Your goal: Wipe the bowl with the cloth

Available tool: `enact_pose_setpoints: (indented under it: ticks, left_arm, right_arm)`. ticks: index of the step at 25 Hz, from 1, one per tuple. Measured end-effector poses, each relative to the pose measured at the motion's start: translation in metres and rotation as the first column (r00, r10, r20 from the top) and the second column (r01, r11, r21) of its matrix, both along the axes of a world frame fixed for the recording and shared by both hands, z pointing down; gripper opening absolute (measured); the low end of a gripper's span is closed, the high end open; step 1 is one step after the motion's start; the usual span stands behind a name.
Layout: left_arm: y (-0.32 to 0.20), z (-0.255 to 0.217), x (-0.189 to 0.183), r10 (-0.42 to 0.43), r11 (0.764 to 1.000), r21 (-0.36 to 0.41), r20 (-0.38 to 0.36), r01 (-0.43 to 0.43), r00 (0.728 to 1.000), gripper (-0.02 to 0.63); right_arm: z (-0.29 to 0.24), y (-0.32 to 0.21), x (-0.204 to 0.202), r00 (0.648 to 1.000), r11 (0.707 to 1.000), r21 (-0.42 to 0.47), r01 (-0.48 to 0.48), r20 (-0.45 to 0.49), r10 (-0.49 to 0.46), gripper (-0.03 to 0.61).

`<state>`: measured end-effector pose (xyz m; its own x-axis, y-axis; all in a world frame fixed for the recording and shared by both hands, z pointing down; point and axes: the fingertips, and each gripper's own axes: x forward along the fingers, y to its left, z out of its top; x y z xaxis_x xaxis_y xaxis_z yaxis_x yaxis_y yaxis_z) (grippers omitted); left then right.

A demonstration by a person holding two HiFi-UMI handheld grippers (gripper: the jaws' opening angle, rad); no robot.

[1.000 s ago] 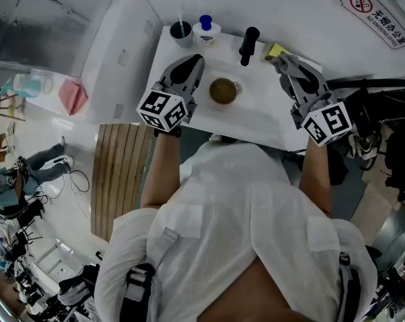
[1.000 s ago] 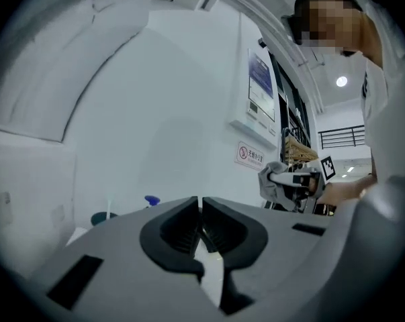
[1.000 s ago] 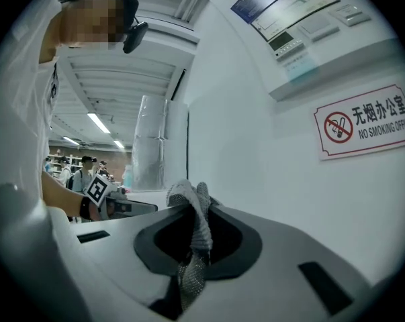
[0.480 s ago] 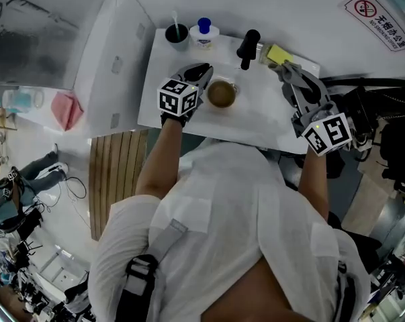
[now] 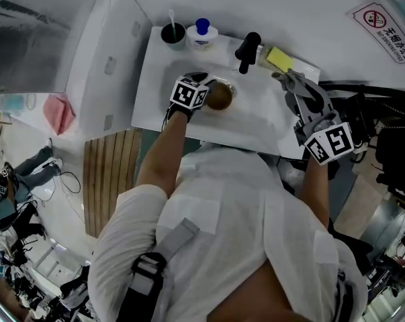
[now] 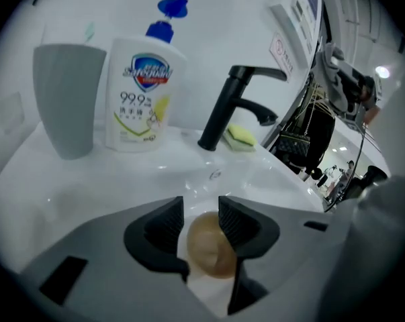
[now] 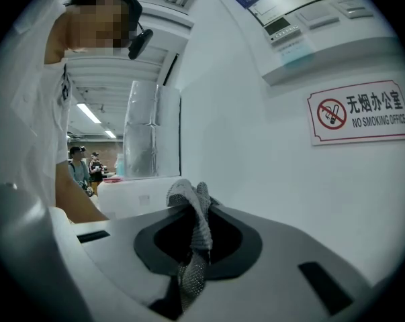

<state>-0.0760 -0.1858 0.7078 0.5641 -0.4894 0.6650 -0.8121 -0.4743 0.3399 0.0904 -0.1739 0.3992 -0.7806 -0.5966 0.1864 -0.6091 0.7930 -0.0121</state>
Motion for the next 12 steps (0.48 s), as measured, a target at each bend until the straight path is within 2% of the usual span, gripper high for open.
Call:
enact_pose_setpoints:
  ticks: [5, 12]
  left_arm:
    - [0.007, 0.029, 0.002, 0.027, 0.992, -0.122, 0.059, -0.019, 0.998, 0.193]
    - [0.022, 0.069, 0.003, 0.067, 0.966, -0.256, 0.136, -0.03, 0.988, 0.201]
  right_arm:
    - [0.004, -0.002, 0.004, 1.0, 1.0, -0.014, -0.001, -0.012, 0.001, 0.046]
    - [0.013, -0.001, 0.007, 1.0, 0.999, -0.032, -0.006, -0.019, 0.006, 0.046]
